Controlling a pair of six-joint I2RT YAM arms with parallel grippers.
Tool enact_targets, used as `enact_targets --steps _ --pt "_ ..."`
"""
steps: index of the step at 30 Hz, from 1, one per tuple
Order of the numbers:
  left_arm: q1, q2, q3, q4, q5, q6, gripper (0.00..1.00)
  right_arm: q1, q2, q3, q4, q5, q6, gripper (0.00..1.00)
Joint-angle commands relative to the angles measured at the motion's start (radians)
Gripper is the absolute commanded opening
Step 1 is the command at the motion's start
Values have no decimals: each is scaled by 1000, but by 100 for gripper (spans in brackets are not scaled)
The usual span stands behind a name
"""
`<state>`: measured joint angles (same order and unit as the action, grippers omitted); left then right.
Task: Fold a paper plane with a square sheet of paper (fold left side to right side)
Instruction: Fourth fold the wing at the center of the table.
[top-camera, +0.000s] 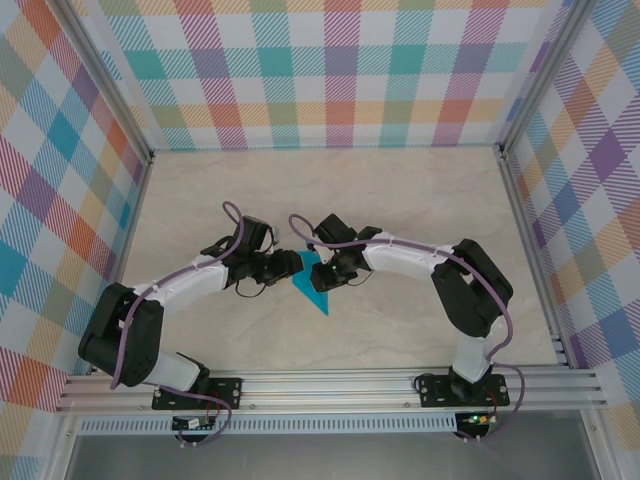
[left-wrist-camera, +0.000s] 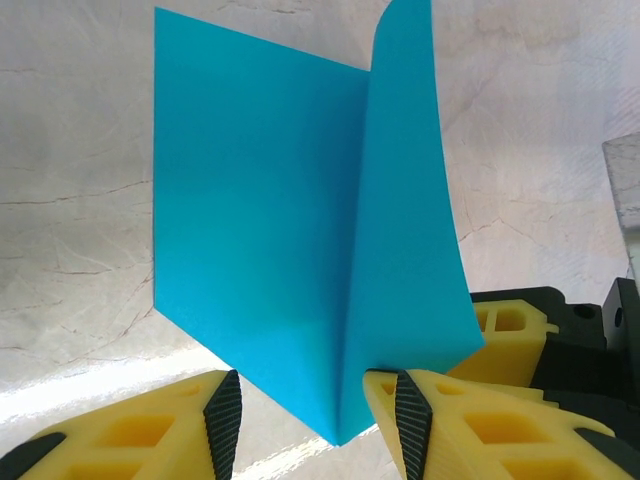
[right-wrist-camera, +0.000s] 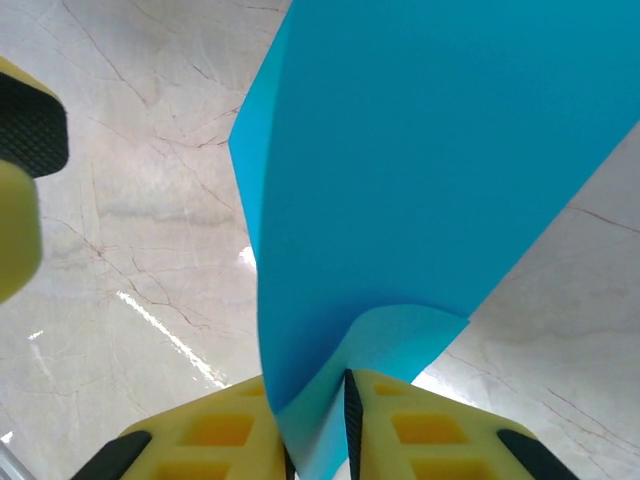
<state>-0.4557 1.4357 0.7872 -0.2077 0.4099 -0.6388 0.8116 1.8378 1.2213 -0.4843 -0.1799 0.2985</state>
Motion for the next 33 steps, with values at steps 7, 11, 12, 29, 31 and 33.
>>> enact_targets --steps 7,11,12,29,31,33 --pt "8 59 -30 101 71 -9 47 -34 38 1 89 -145 6 18" --pt "-1 100 -23 129 80 -18 46 -57 40 -17 119 -189 13 17" --pt "-3 109 -21 132 79 -18 46 -63 41 -22 126 -198 15 17" --pt "-18 203 1 197 92 -42 46 -112 55 -96 222 -317 53 17" --pt "-19 202 1 205 92 -48 46 -113 56 -101 223 -319 54 17" --pt "-20 205 6 205 90 -48 46 -112 54 -106 229 -318 56 17"
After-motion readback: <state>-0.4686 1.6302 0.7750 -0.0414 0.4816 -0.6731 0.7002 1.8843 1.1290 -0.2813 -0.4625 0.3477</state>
